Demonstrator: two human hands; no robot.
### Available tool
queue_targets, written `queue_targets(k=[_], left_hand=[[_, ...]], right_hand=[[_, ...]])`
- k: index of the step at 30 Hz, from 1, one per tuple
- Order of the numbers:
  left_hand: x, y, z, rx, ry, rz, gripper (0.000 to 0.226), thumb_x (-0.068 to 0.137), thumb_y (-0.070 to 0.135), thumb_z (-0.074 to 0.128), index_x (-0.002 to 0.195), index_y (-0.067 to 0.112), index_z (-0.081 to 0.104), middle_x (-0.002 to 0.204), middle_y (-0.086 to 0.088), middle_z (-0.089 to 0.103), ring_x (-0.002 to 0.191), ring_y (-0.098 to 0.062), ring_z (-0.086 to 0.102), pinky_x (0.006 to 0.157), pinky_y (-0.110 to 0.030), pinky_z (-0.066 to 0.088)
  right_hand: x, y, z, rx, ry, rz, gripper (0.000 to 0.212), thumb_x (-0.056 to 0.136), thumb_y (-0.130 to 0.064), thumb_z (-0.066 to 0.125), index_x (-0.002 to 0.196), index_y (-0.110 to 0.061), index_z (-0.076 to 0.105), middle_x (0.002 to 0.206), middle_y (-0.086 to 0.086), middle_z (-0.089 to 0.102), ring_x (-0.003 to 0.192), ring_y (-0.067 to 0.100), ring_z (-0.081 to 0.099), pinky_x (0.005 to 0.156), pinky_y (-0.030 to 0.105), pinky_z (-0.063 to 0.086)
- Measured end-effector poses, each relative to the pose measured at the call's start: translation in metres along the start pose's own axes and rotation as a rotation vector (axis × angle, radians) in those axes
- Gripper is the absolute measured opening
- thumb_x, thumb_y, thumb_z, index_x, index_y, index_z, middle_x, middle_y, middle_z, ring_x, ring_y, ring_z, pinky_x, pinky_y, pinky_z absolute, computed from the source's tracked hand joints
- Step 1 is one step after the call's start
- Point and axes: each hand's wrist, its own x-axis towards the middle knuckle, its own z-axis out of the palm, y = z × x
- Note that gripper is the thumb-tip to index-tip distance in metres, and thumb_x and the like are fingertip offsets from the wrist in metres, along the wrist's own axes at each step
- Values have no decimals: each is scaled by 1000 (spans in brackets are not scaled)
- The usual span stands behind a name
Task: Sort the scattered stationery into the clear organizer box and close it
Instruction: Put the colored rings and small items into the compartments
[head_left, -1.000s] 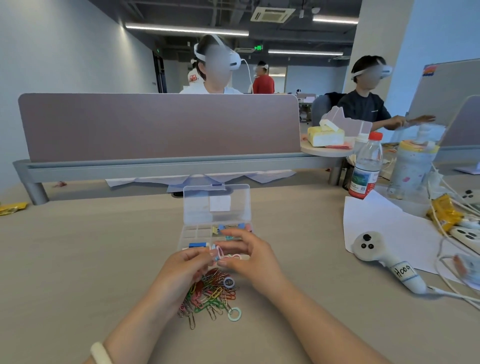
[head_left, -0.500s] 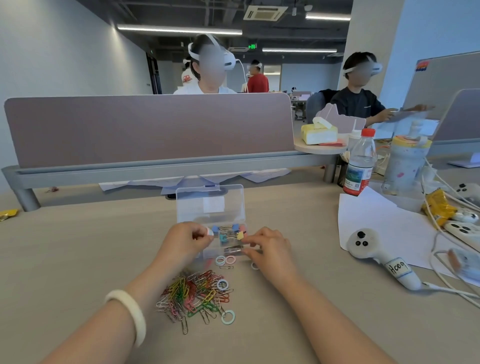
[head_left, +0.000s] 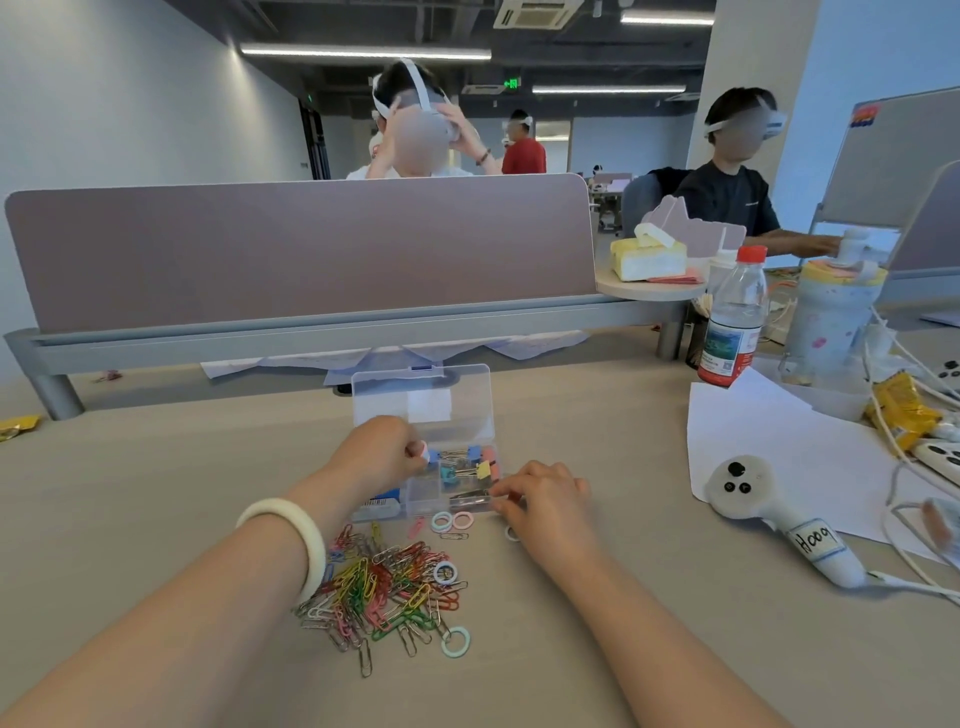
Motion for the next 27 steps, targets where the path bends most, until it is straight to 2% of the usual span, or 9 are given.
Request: queue_targets(k=[9, 13, 17, 21, 27], left_hand=[[13, 8, 6, 61, -180, -45, 44, 83, 17, 56, 44, 19, 35, 49, 1, 32, 47, -14, 31, 49, -25, 26], [20, 10, 8, 4, -231, -138, 37, 83, 18, 59, 50, 16, 43, 54, 0, 43, 51, -15, 40, 52, -25, 32], [22, 12, 4, -3, -277, -166, 33, 84, 20, 60, 54, 12, 47, 55, 0, 43, 60, -19, 44, 61, -28, 36], [18, 11, 3, -10, -305, -143, 38, 86, 25, 57, 52, 13, 46, 52, -1, 37, 50, -16, 35, 52, -25, 30], [13, 9, 1, -26, -306, -126, 44, 88, 26, 54, 48, 13, 41, 54, -1, 37, 50, -16, 34, 53, -26, 30]], right_hand=[[0, 0, 0, 9, 12, 1, 23, 91, -33, 49, 106, -31, 65, 108, -4, 62, 107, 20, 46, 79, 31, 24], [0, 1, 1, 4, 9, 0, 23, 91, -34, 48, 107, -33, 65, 107, -5, 62, 106, 18, 45, 79, 30, 23], [1, 2, 1, 19, 2, 18, 22, 90, -35, 49, 106, -33, 65, 106, -4, 62, 108, 19, 45, 79, 30, 25], [1, 2, 2, 22, 2, 13, 22, 90, -35, 50, 106, -33, 65, 106, -5, 62, 107, 18, 45, 79, 29, 25], [-1, 2, 1, 25, 12, 3, 22, 91, -35, 49, 107, -34, 64, 106, -6, 62, 106, 17, 46, 79, 30, 25]])
